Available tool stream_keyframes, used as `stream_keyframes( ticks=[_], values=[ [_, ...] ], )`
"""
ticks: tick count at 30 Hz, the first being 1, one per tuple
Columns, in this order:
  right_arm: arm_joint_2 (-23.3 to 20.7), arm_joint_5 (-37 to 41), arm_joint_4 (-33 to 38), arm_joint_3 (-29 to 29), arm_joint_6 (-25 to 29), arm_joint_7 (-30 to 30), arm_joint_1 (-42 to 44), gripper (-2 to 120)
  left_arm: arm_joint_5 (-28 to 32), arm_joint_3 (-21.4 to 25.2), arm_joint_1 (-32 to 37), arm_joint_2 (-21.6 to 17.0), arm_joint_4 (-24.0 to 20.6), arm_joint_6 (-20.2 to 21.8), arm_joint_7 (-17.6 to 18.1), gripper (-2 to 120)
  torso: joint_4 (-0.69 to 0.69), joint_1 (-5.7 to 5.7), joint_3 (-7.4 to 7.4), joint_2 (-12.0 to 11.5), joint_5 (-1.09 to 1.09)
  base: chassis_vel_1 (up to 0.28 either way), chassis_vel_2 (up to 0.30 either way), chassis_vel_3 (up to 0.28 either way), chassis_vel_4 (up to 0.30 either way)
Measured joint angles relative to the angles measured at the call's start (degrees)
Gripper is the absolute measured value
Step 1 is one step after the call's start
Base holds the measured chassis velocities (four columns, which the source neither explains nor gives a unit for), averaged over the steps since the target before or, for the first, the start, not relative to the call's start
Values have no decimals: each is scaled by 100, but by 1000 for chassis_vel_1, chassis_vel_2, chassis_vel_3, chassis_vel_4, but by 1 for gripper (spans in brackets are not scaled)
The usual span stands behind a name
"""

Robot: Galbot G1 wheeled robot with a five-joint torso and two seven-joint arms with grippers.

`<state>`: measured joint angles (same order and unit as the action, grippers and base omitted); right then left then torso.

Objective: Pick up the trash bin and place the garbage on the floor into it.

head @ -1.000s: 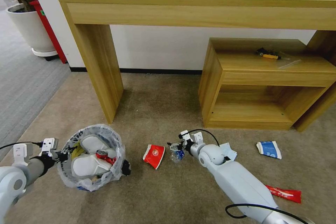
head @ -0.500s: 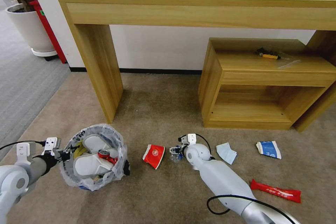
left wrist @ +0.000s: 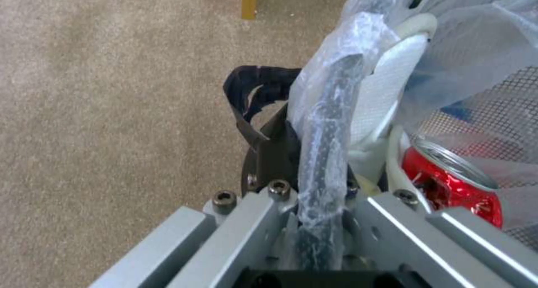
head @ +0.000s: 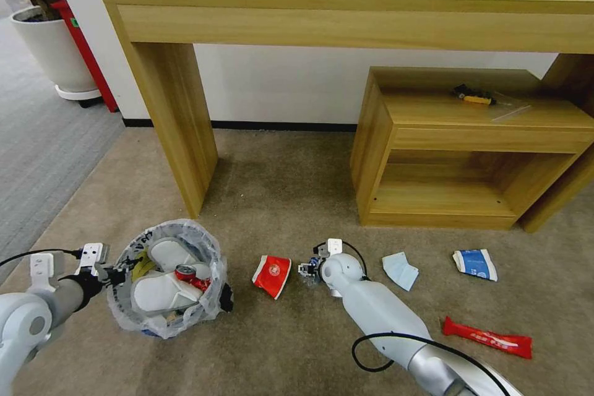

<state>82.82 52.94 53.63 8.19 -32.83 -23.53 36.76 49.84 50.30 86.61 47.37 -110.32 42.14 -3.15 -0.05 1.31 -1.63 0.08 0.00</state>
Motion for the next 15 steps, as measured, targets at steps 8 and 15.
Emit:
stream_keyframes(
  ticks=[8, 15],
  values=[
    [-1, -110, -142, -24, 127, 155, -9, 50, 1, 6, 4, -68, -62, 0, -70, 0, -3, 0, 1, 1, -2, 0, 0, 0, 0],
    [-153, -452, 106, -63, 261, 283, 112, 25, 5, 5, -3, -71, -71, 0, -56, 0, 3, 1, -2, -1, 5, 0, 0, 0, 0]
  ],
)
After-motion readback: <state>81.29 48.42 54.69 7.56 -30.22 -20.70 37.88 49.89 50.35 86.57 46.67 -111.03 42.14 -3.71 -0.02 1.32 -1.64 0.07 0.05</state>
